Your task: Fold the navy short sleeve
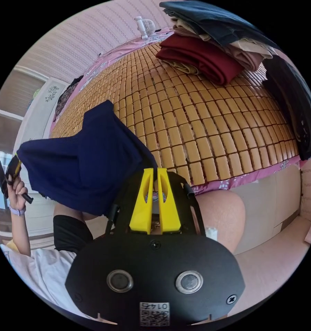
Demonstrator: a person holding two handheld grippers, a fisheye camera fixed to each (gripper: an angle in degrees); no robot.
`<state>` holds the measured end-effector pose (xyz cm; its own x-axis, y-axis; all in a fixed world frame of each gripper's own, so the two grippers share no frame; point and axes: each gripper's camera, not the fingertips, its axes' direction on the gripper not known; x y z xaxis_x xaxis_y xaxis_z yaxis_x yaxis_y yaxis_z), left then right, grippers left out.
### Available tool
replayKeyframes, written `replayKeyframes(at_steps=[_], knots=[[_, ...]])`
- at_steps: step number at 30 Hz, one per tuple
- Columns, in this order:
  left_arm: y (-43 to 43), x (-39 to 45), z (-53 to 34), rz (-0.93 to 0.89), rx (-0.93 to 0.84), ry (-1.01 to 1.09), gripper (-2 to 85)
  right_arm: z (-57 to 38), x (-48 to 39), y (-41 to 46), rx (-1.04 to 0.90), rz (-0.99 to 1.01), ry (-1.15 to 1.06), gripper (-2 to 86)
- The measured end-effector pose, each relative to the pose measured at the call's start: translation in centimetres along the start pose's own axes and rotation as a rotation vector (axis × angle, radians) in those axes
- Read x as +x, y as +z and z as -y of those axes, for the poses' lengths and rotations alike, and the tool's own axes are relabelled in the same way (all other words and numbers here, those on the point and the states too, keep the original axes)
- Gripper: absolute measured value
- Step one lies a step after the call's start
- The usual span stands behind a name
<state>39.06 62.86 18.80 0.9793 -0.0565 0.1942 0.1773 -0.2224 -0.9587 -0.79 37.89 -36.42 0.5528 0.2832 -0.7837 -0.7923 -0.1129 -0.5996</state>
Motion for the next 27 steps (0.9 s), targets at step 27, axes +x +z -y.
replayKeyframes(at_steps=[27], knots=[[2.8, -3.2, -2.3, 0.12, -0.203, -0.155, 0.0, 0.7, 1.6, 0.3, 0.021, -0.066, -0.047, 0.5]])
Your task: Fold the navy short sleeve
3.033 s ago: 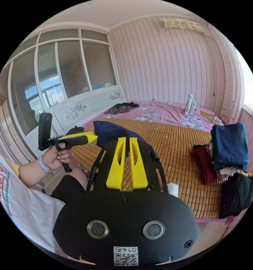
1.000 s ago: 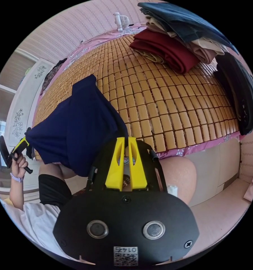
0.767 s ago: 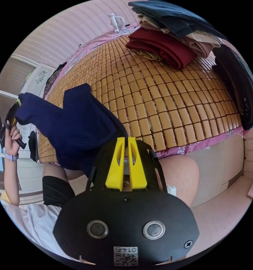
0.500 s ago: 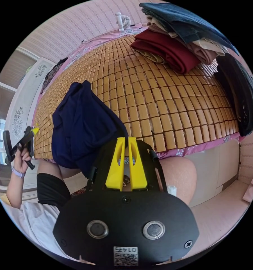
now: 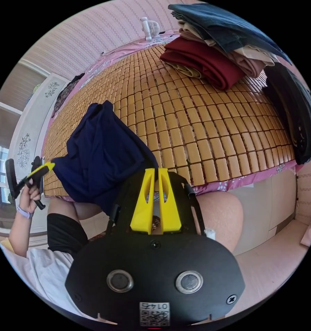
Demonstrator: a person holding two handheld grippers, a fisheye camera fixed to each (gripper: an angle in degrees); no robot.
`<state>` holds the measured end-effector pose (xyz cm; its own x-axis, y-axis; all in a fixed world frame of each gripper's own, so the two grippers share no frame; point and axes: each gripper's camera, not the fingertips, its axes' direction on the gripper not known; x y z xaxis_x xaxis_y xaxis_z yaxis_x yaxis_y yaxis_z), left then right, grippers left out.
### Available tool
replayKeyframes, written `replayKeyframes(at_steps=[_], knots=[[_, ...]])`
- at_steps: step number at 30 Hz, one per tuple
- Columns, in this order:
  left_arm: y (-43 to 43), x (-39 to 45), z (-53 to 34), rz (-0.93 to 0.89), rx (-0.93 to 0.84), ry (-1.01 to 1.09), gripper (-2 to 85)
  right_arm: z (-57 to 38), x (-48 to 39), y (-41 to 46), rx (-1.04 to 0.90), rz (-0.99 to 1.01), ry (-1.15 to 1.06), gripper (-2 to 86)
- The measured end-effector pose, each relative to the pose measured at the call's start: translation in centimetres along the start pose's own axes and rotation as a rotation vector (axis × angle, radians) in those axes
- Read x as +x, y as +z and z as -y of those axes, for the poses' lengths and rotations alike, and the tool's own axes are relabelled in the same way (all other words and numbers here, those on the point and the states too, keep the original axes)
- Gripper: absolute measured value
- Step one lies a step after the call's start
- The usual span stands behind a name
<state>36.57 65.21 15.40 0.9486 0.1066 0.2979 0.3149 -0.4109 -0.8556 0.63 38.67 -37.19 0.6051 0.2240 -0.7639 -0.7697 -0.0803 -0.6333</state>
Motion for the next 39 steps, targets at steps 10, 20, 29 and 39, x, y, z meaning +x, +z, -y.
replayKeyframes(at_steps=[10, 20, 29, 39], knots=[[0.6, -2.6, -2.2, 0.18, -0.055, -0.069, 4.4, 0.1, 2.8, -0.4, 0.0, 0.073, 0.038, 0.6], [3.0, 1.0, -5.1, 0.303, -0.219, 0.283, 10.0, -0.2, 4.6, -1.3, 0.002, 0.078, 0.031, 0.7], [2.1, -0.1, -7.1, 0.319, -0.283, 0.176, 0.6, -0.9, 6.9, -2.6, 0.002, 0.102, 0.045, 0.7], [-11.7, -2.4, -18.3, 0.093, -0.054, 0.073, -0.8, -3.0, 10.8, -5.4, 0.026, 0.254, 0.075, 0.7]])
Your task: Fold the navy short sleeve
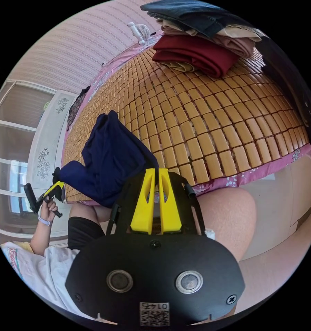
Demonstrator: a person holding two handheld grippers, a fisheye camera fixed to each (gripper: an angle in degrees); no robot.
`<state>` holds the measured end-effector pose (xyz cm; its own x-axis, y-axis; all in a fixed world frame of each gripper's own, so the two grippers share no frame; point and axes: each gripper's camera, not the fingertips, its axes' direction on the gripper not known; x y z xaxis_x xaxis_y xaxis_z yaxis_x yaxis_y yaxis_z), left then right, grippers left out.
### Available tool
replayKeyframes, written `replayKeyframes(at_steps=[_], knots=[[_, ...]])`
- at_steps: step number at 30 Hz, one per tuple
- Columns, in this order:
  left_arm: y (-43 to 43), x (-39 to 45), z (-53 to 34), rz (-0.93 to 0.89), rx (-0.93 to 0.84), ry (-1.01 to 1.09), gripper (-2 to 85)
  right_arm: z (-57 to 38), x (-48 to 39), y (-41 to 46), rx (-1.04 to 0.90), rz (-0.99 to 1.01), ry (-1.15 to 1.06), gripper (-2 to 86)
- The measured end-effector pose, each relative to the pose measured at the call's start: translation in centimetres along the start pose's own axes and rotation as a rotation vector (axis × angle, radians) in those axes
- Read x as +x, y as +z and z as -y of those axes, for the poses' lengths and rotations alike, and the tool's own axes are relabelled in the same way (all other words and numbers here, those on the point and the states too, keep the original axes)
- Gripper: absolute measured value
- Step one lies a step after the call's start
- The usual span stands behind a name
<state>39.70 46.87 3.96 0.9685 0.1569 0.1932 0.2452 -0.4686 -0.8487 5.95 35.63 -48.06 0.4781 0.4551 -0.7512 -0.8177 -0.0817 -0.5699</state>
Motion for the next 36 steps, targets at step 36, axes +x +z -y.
replayKeyframes(at_steps=[36], knots=[[-52.4, 6.6, -28.8, 0.006, 1.38, 0.44, -1.0, -11.8, -23.6, -53.8, 1.022, 0.68, -0.957, 0.5]])
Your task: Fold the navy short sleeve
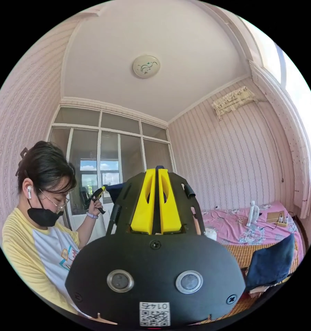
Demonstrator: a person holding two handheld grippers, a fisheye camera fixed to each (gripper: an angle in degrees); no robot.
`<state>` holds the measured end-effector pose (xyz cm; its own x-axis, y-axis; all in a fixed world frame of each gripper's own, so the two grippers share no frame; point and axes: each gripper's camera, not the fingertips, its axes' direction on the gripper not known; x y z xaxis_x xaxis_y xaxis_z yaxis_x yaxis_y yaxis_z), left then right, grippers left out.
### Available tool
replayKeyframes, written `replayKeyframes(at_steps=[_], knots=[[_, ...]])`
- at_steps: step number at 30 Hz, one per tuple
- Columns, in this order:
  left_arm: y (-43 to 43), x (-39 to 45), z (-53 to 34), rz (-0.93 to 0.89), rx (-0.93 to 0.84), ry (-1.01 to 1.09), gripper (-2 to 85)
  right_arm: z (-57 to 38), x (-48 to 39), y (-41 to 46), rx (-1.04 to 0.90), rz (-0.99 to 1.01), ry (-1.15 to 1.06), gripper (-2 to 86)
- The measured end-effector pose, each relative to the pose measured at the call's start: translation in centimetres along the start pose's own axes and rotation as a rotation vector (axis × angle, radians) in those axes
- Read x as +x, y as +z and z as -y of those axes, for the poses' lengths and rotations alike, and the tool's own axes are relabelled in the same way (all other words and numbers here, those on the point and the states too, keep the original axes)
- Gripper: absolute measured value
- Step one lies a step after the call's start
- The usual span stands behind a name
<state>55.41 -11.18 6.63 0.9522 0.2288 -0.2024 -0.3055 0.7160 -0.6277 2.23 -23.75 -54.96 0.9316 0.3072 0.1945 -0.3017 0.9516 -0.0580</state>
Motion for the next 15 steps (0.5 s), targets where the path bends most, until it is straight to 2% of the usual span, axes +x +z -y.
replayKeyframes(at_steps=[5, 8, 11, 13, 15], knots=[[-2.3, -0.8, 3.6, 0.071, 0.034, 0.051, -1.0, 4.7, -1.5, 2.8, -0.019, 0.073, -0.085, 0.6], [-0.3, -3.8, 2.9, 0.14, -0.061, 0.002, -1.0, 4.7, 1.0, 7.9, -0.124, 0.027, -0.052, 0.6], [4.2, -8.4, -1.1, 0.265, -0.276, -0.058, -1.0, 1.1, 6.0, 15.0, -0.303, -0.066, 0.055, 0.6], [8.8, -12.4, -6.7, 0.39, -0.502, -0.105, -1.0, -4.1, 10.0, 20.9, -0.453, -0.228, 0.111, 0.6], [11.3, -15.3, -11.3, 0.397, -0.605, -0.252, -1.0, -8.2, 12.7, 25.3, -0.577, -0.307, 0.141, 0.5]])
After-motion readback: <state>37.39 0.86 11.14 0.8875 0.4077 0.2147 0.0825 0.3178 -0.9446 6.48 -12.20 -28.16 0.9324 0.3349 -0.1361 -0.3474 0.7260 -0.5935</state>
